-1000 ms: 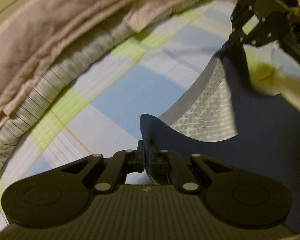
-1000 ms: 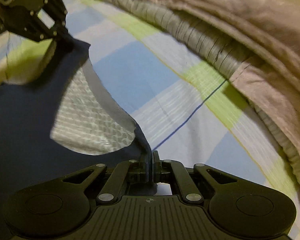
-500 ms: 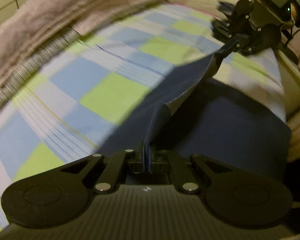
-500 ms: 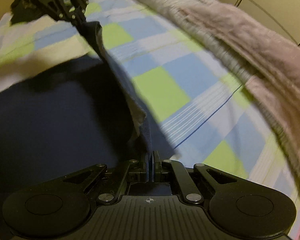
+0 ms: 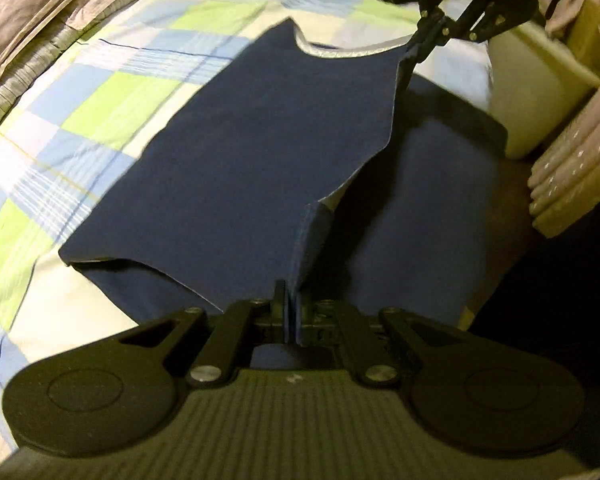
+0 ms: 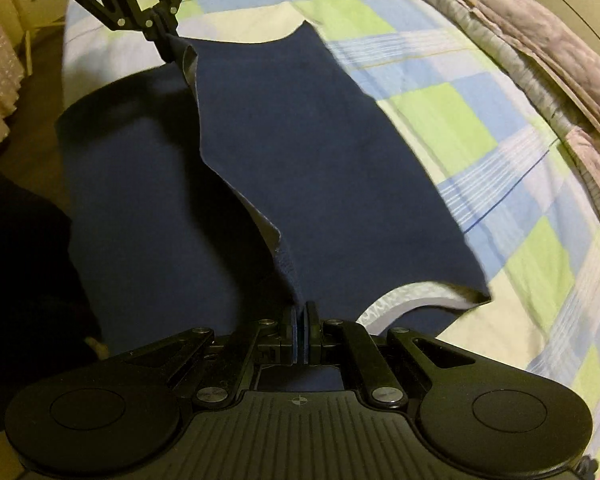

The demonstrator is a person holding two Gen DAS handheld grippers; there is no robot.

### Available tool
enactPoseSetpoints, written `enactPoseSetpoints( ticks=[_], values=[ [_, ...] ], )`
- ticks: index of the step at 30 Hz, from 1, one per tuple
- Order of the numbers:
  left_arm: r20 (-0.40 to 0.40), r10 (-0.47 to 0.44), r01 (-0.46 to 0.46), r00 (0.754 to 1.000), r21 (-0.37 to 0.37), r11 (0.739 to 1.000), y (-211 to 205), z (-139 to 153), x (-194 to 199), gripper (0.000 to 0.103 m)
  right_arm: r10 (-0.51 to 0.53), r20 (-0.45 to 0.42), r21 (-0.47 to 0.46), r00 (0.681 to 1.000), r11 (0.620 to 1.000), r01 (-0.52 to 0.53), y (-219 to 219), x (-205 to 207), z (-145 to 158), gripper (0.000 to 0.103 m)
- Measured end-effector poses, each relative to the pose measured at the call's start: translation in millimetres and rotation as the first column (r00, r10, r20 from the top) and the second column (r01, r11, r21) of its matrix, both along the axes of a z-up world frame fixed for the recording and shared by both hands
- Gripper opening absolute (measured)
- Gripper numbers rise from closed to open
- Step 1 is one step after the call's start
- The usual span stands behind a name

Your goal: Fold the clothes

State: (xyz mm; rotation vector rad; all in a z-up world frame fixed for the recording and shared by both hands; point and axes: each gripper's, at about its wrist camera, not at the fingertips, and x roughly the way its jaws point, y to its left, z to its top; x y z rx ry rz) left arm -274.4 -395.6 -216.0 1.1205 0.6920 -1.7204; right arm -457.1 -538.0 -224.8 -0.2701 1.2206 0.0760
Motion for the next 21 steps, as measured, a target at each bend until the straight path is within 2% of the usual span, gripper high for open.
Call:
enactPoseSetpoints(
  ticks=[3,8,13,21],
  values=[
    [0.029,0.006,-0.006,1.0,-0.002,1.0,18,-4,-22,0.001,0.013,0.019,-0.013,1.0,1.0,-0.012,19,-22,-10,0.001],
    [0.102,-0.067,0.066,0.993,0.02,0.998,44,-18,-57,0.001,-0.001,0.041,-0.028,0.999,1.0,0.002,44,-47,-28,0.001],
    [0.105,-0.087,0.085,0.991,0.025,0.996,56,-35,-68,0.001,-0.039,0.054,-0.038,0.998,0.998,0.041,63,-63,-47,0.001],
    [0.138,-0.17,0.174,0.976,-0.017,0.985,84,-57,-76,0.0,-0.109,0.065,-0.077,0.992,0.991,0.114,93,-77,-67,0.001]
  ],
)
